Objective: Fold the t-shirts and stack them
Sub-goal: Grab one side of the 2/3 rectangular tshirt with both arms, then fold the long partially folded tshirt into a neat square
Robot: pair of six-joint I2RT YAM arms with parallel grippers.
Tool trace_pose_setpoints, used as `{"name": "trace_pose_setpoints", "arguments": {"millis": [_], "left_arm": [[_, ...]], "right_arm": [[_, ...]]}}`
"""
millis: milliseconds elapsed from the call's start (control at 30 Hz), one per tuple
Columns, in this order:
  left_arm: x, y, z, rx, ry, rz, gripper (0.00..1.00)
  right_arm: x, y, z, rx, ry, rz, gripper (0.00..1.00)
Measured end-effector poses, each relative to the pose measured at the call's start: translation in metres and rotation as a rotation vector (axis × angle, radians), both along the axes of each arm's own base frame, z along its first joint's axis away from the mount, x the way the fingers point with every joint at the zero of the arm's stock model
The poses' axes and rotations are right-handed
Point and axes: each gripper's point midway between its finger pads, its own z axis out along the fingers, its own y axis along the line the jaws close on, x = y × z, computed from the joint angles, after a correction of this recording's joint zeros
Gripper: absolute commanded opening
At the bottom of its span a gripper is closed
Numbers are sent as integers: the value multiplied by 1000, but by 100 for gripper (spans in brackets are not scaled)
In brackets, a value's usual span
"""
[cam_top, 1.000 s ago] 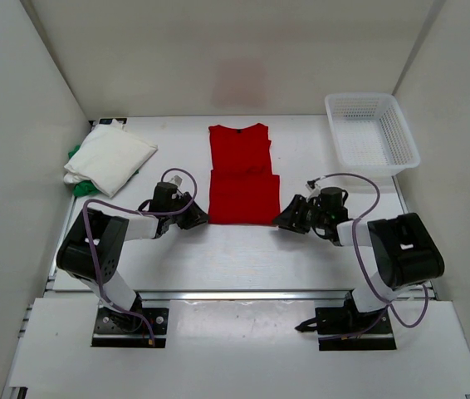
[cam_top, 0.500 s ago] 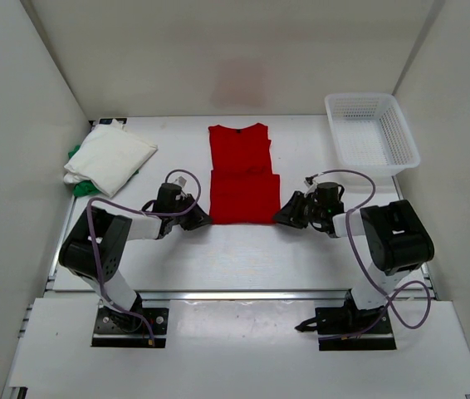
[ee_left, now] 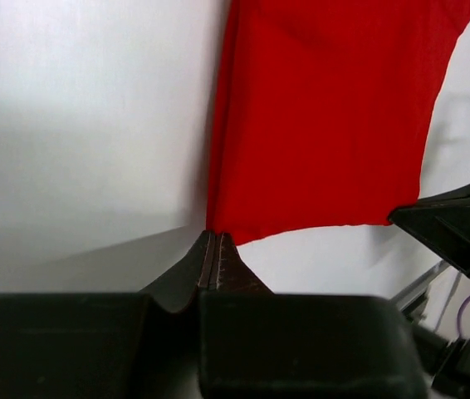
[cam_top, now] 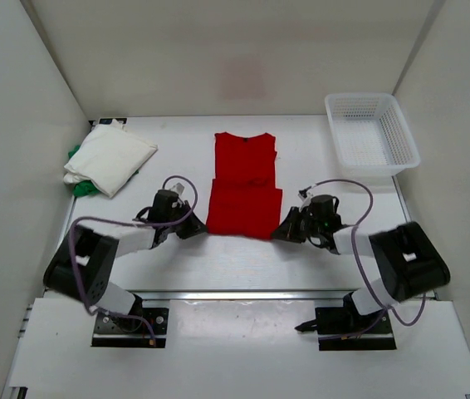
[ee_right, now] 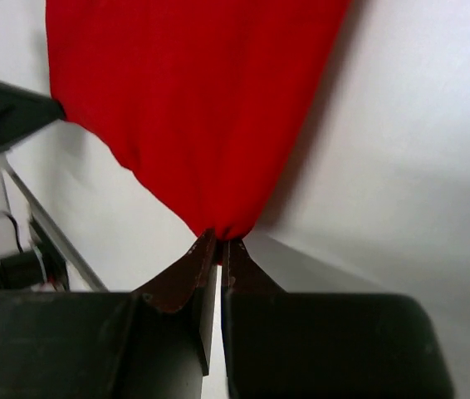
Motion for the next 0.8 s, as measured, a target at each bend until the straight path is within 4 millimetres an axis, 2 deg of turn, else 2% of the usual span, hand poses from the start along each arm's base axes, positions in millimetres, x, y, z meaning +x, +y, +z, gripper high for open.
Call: {"name": "trace_pose_setpoints", "arguments": {"millis": [100, 200, 267, 333, 400, 467, 533, 667, 800], "left_arm": [[-34, 2, 8, 21, -8, -42, 0], [-77, -3, 18, 29, -23, -116, 0], [-102, -1, 26, 6, -30, -141, 0], [-108, 10, 40, -24, -57, -102, 0], [-101, 19, 57, -44, -88, -48, 0], [-86, 21, 78, -50, -104, -17, 0], [-64, 13, 103, -49, -127, -19, 0], [0, -13, 141, -34, -193, -18, 0], [71, -30, 145, 5, -224, 25, 0]], "right_arm": [[-43, 7, 3, -33, -8, 65, 0], [-92, 14, 5, -59, 0, 149, 0], [-113, 16, 10, -70, 1, 188, 0], [-120, 13, 22, -60, -13, 193, 0], [-105, 6, 39, -52, -41, 143, 0], [-75, -2, 64, -44, -86, 83, 0], [-41, -8, 89, -45, -134, 36, 0], [36, -15, 128, -53, -219, -24, 1], [110, -20, 137, -53, -233, -69, 1]]}}
